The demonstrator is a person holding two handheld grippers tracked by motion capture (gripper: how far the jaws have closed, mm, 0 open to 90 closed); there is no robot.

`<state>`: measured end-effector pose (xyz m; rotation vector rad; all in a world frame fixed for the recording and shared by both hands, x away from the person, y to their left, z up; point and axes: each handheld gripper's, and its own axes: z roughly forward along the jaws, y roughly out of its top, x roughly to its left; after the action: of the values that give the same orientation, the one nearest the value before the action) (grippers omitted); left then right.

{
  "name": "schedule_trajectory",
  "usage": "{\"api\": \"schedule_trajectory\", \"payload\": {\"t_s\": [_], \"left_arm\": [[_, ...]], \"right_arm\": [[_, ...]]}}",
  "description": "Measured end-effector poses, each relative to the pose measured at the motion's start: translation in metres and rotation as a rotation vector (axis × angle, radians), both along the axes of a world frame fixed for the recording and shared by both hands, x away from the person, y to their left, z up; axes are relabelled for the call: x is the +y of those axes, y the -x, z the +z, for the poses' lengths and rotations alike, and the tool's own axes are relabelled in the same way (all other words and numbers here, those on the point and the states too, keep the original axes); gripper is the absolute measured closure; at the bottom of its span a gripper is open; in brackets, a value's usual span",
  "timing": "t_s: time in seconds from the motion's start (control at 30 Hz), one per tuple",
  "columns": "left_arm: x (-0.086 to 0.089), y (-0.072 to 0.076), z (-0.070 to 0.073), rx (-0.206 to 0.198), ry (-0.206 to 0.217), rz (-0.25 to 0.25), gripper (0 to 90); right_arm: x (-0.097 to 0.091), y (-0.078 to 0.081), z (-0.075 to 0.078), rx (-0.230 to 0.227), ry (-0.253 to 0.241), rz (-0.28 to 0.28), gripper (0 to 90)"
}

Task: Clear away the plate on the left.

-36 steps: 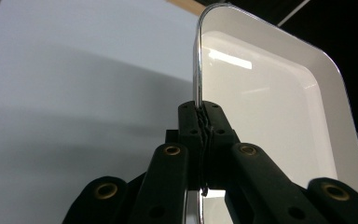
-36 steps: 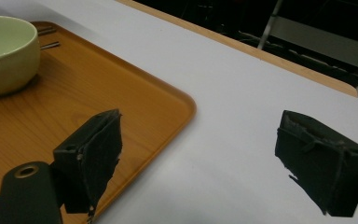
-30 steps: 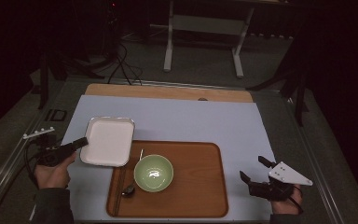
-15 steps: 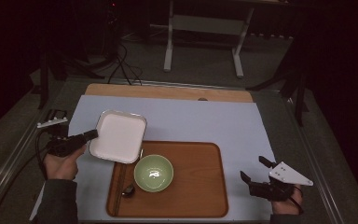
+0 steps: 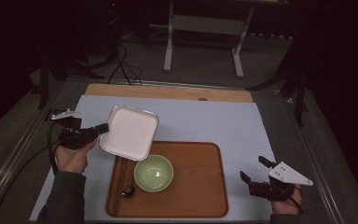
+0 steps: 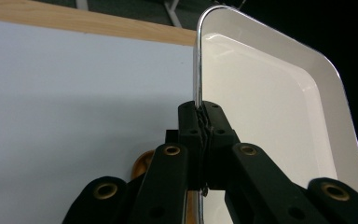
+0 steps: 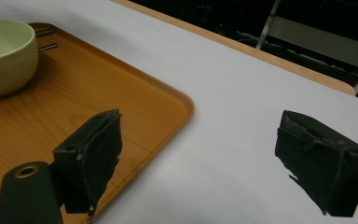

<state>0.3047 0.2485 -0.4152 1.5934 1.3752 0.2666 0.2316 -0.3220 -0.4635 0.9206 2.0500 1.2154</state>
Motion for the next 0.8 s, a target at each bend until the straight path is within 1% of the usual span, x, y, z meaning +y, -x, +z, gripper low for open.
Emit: {"api": "schedule_trajectory", "payload": {"t_s": [0.1,0.27,0.47,0.67,0.8], "left_arm": [[-0.008,-0.004,0.003,-0.002,-0.015,-0.021,89.0],[-0.021,-0.012,0.007,-0.009,-0.055,-0.064,89.0],[-0.033,-0.020,0.013,-0.016,-0.086,-0.102,89.0],[-0.044,-0.028,0.016,-0.019,-0.129,-0.138,88.9],[-0.053,-0.032,0.017,-0.022,-0.146,-0.161,88.9]], "right_arm": [[0.000,0.000,0.000,0.000,-0.001,0.001,14.1],[-0.001,0.000,0.000,0.000,-0.005,-0.002,14.1],[-0.001,0.000,0.000,0.000,-0.004,-0.001,14.1],[-0.001,0.000,0.000,0.000,-0.005,-0.002,14.1],[-0.001,0.000,0.000,0.000,-0.005,-0.002,14.1]]}}
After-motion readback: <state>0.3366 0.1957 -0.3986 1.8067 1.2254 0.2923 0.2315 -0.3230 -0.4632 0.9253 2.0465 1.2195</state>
